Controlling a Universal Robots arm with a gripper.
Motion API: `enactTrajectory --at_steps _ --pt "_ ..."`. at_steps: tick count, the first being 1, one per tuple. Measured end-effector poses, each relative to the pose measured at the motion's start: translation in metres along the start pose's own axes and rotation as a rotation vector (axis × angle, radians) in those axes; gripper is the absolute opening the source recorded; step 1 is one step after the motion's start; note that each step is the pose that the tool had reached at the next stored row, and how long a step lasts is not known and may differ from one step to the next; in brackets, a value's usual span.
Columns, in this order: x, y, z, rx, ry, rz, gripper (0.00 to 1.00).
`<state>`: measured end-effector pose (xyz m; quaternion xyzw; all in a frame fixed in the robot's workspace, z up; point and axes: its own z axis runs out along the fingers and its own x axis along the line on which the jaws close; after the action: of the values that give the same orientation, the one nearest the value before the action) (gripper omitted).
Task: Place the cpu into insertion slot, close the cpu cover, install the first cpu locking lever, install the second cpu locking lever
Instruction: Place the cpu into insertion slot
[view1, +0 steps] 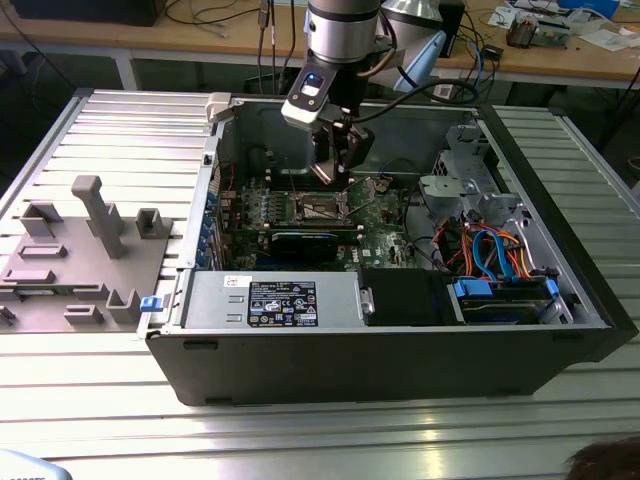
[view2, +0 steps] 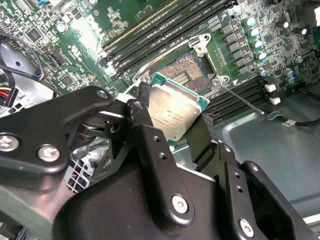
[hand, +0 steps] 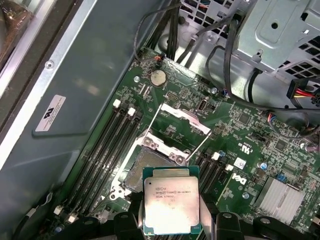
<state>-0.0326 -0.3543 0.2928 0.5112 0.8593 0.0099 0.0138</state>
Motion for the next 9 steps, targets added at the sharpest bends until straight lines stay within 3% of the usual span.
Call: enactTrajectory --at_steps 9 --pt "0.0 0.0 0.0003 0.0008 -0.0017 0.022 0.54"
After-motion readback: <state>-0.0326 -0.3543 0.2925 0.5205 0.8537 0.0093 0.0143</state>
